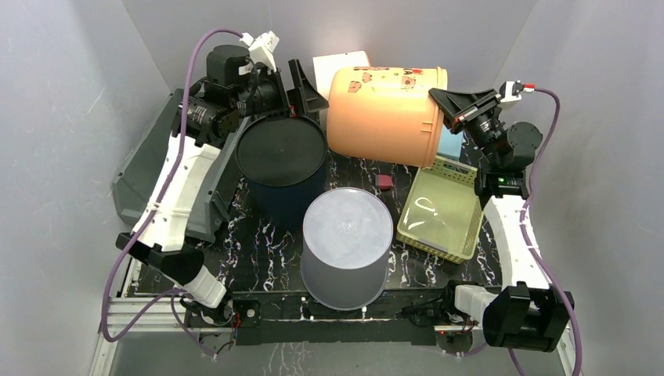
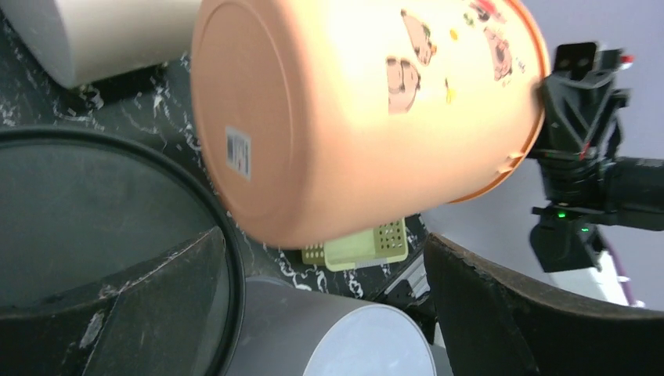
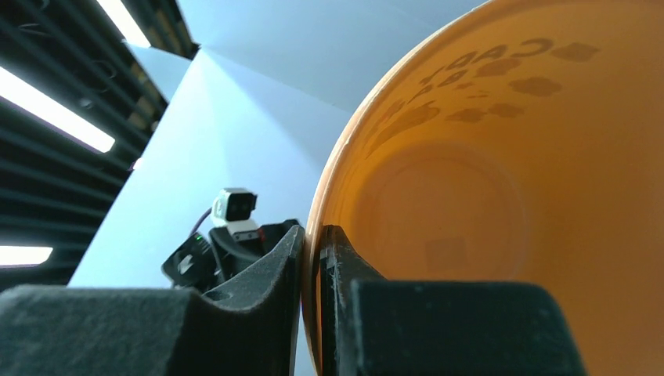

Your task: Turn the large container upside down

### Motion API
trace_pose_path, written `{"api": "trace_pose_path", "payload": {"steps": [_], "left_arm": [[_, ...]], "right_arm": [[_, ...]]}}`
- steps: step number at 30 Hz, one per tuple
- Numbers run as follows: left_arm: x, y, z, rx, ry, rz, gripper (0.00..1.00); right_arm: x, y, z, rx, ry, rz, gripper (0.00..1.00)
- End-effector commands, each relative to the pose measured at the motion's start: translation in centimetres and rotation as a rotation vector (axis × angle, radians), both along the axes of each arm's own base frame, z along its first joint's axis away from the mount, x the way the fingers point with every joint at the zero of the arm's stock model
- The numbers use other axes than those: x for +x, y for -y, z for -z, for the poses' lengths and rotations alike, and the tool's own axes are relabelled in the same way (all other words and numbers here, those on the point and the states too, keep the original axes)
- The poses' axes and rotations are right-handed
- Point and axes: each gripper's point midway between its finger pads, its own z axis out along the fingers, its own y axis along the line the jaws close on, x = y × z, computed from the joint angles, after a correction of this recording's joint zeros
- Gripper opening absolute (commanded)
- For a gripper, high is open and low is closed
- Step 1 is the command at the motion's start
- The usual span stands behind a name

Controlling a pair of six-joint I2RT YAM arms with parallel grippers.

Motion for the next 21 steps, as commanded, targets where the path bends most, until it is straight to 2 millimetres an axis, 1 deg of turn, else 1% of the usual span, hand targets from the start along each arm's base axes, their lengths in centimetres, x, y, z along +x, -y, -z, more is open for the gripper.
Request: {"api": "trace_pose_path", "payload": {"steps": [1,4,7,12,14,21], "left_arm": [[-0.8,0.4,-4.0,-0.148,0.081,0.092,0.98],[-0.3,0.7,-3.6,-0.176,0.061,0.114,0.98],[-0.3,1.5,-3.0,-0.200,0.041,0.156,0.98],[0.6,2.4,-1.3,-0.209,-0.012,0.182,0.98],[0.8,2.8,-0.9,-0.220,-0.031,0.193,0.98],[1.2,4.4,-1.5,-0.324,-0.054,0.259,0.98]], "right_arm": [[-4.4,-1.0,-5.3,0.085,0.268,-0.115,0.00],[-5.1,-0.8,-3.8,0.170,0.280,-0.164,0.00],[-5.8,-0.5,-2.7,0.262,0.300,-0.213,0.00],[-5.9,-0.6,-2.8,0.262,0.311,-0.224,0.00],[-5.9,-0.6,-2.7,0.267,0.307,-0.231,0.00],[-5.8,-0.5,-1.5,0.298,0.283,-0.245,0.00]]}}
